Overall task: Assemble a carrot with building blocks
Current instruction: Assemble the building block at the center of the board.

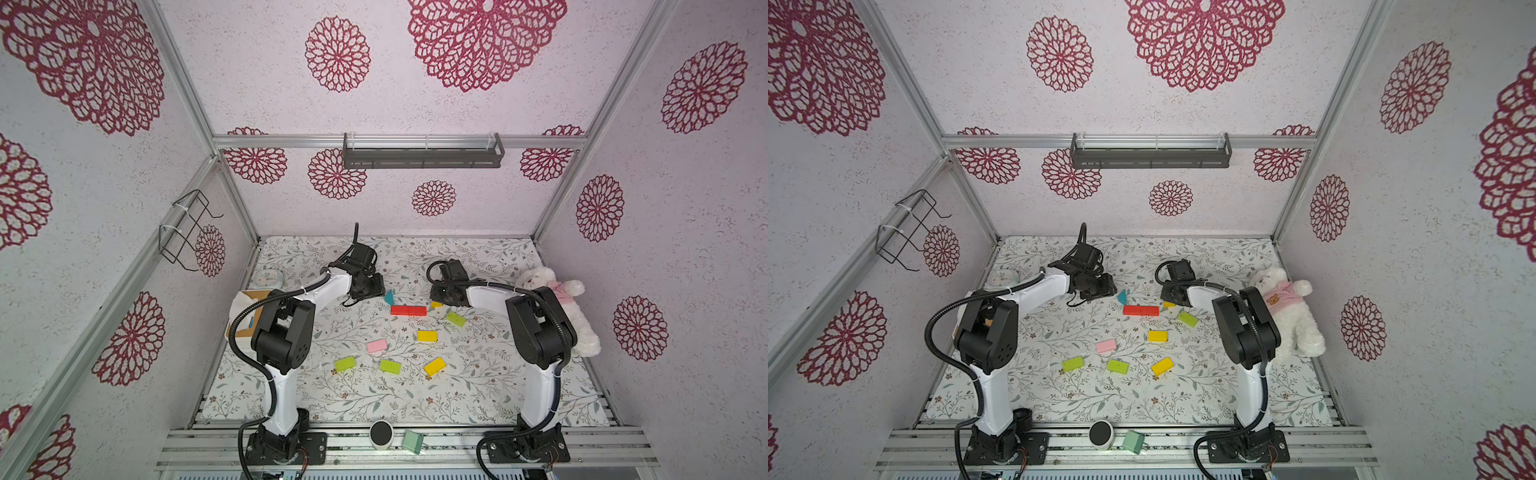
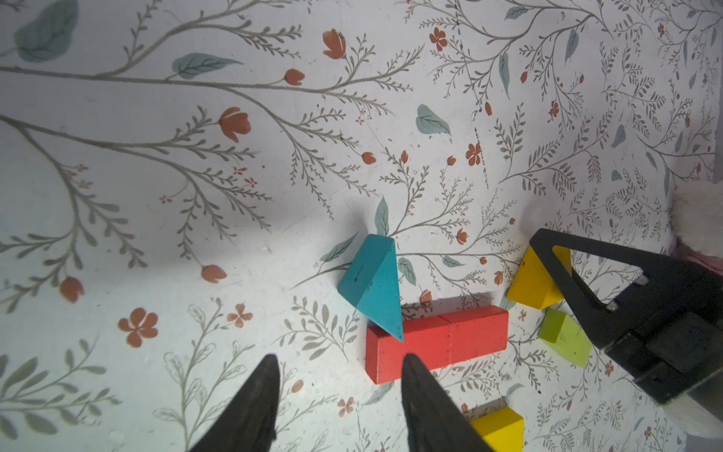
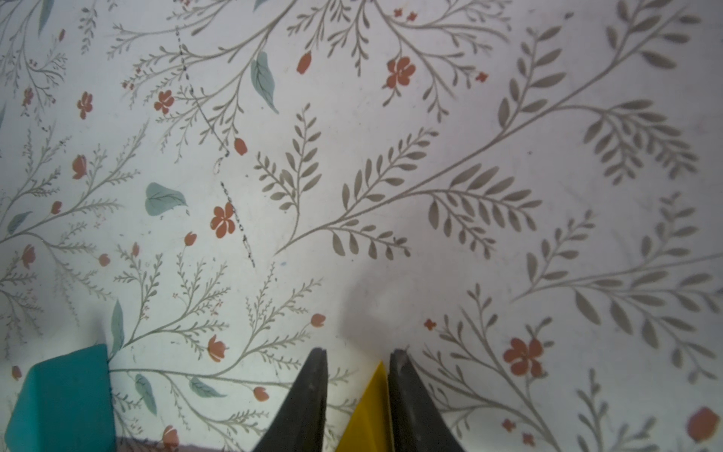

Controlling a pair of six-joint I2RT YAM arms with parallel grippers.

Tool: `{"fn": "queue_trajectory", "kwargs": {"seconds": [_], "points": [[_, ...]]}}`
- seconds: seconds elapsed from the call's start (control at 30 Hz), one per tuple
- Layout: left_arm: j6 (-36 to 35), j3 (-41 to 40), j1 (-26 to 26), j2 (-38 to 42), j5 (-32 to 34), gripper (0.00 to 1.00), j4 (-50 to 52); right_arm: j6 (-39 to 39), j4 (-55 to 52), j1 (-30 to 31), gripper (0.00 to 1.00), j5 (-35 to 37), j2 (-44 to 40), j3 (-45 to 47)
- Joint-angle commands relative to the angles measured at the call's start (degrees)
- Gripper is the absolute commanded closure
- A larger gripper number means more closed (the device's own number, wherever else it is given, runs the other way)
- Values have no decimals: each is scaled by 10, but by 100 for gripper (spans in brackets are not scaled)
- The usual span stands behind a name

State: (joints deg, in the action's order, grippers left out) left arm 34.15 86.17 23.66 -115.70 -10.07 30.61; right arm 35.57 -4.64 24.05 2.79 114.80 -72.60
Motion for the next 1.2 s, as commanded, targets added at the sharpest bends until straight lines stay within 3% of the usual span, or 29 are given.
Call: {"fn": "queue_trajectory", "kwargs": {"seconds": [0.0, 1.17], "points": [[4, -6, -6, 26, -6, 47, -16, 18, -8, 3, 70, 2, 6, -20], [8, -18, -9, 26, -13, 47, -25, 52, 5, 18, 73, -15, 23, -35]]}}
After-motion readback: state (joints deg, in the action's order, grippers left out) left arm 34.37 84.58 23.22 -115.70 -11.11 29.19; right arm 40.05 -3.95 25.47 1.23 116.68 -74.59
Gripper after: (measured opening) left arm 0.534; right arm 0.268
